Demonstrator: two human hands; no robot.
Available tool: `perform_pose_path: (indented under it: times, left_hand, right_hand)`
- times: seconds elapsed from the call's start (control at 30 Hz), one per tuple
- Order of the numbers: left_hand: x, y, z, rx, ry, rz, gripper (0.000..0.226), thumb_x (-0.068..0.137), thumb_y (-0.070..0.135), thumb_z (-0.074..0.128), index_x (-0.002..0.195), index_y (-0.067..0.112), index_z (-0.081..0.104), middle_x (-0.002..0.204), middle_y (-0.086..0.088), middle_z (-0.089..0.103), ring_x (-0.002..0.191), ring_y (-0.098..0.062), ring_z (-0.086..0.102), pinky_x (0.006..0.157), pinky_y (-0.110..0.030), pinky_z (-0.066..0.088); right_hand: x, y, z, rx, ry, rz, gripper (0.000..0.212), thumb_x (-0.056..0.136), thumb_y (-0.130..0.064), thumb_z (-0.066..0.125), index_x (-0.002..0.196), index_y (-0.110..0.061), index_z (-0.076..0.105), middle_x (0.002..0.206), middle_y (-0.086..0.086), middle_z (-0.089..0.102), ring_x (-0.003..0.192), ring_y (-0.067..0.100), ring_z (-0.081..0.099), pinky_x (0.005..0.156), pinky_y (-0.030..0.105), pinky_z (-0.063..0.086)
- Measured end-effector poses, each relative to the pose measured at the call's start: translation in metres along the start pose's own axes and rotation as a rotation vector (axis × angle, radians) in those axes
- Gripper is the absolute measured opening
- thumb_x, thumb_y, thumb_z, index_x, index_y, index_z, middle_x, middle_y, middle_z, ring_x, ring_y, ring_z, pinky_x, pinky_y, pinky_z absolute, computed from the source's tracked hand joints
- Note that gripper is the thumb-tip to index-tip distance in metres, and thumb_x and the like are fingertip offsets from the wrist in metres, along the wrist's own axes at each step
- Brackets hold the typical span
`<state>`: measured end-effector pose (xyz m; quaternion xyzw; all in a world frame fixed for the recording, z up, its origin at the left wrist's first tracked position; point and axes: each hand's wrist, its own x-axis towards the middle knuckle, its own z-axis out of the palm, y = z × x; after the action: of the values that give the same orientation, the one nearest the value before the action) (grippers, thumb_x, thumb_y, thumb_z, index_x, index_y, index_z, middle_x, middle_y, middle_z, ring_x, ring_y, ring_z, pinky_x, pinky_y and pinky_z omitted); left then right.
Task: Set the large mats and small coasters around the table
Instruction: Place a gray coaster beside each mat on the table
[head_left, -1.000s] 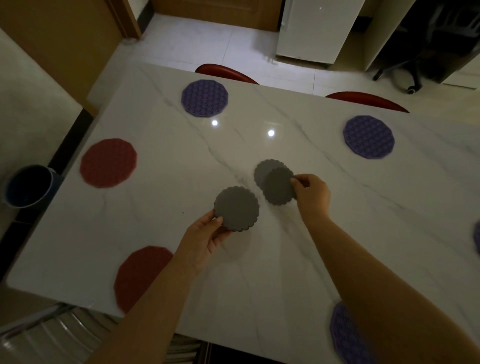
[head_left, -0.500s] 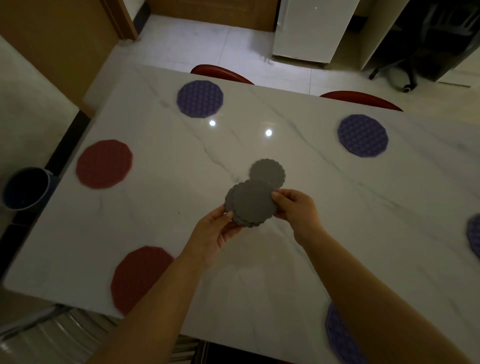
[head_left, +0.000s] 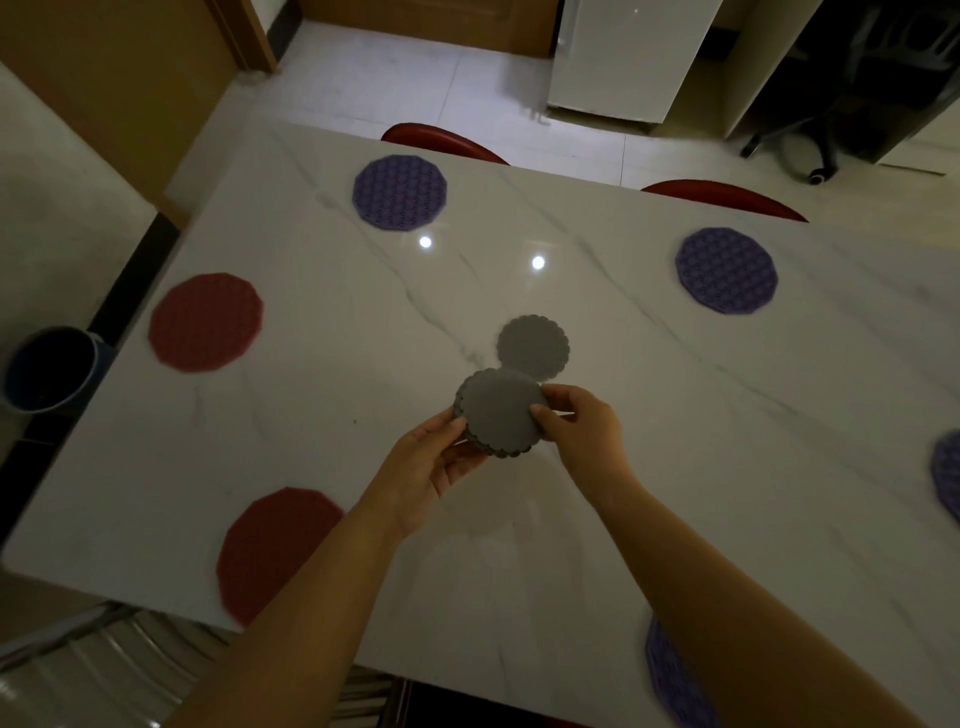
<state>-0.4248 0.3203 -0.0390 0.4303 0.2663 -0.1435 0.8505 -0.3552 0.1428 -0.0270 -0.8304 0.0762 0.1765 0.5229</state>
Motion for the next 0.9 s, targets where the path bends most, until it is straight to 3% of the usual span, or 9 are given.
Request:
perform_pose_path:
  times: [0.2,0.3,0.37,0.47,0.57,0.67,0.9]
  left_hand:
    - [0.000,0.000,-0.007,0.067,0.037,0.023,0.033,0.090,0.002,0.055,0.119,0.016,0.061,0.108,-0.004,0.074,0.099,-0.022,0.070,0.076,-0.028,0.058]
    - [0.001,0.002,-0.011,0.029,0.041,0.016,0.034,0.086,0.001,0.058,0.116,0.016,0.061,0.105,-0.005,0.075,0.095,-0.023,0.071,0.072,-0.028,0.058]
    - [0.001,0.004,-0.012,0.004,0.038,0.011,0.039,0.080,0.003,0.063,0.117,0.015,0.060,0.105,-0.005,0.075,0.094,-0.023,0.072,0.071,-0.028,0.058]
    - [0.002,0.005,-0.014,-0.023,0.027,0.013,0.046,0.074,0.006,0.064,0.119,0.014,0.058,0.104,-0.006,0.075,0.091,-0.022,0.072,0.070,-0.029,0.059]
    - [0.004,0.004,-0.015,-0.033,0.017,0.014,0.046,0.075,0.005,0.062,0.120,0.013,0.056,0.103,-0.005,0.075,0.092,-0.022,0.072,0.071,-0.028,0.059]
    - [0.006,0.003,-0.018,-0.046,0.014,0.007,0.047,0.075,0.006,0.063,0.120,0.014,0.054,0.104,-0.006,0.075,0.094,-0.024,0.072,0.071,-0.029,0.059]
    - [0.012,0.001,-0.017,-0.043,0.020,0.005,0.047,0.072,0.007,0.063,0.118,0.015,0.054,0.101,-0.004,0.076,0.092,-0.022,0.072,0.070,-0.029,0.059]
  right_hand:
    - [0.003,-0.003,0.002,-0.047,-0.066,-0.041,0.019,0.085,-0.025,0.065,0.101,-0.030,0.055,0.090,-0.019,0.059,0.073,0.006,0.064,0.060,0.013,0.048]
    - [0.021,-0.002,-0.001,-0.071,-0.022,-0.030,0.015,0.088,-0.029,0.060,0.103,-0.027,0.056,0.094,-0.011,0.063,0.078,0.011,0.063,0.072,0.027,0.055]
    - [0.042,-0.001,-0.004,-0.149,0.061,-0.031,0.021,0.089,-0.030,0.058,0.109,-0.022,0.057,0.104,-0.002,0.063,0.085,0.012,0.060,0.077,0.030,0.051]
    - [0.081,-0.004,-0.005,-0.350,0.098,-0.005,0.043,0.088,-0.034,0.059,0.127,-0.017,0.051,0.126,0.008,0.055,0.107,0.022,0.056,0.093,0.037,0.048]
    - [0.110,-0.011,0.000,-0.661,0.008,0.068,0.067,0.085,-0.044,0.060,0.140,-0.015,0.037,0.141,0.013,0.038,0.127,0.033,0.038,0.103,0.046,0.038]
    - [0.121,-0.018,0.009,-0.830,-0.024,0.064,0.073,0.079,-0.047,0.065,0.139,-0.014,0.036,0.136,0.013,0.038,0.123,0.033,0.038,0.097,0.044,0.042]
    - [0.119,-0.027,0.021,-0.741,0.036,0.103,0.062,0.075,-0.024,0.071,0.126,-0.006,0.038,0.124,0.015,0.046,0.114,0.031,0.044,0.095,0.041,0.046]
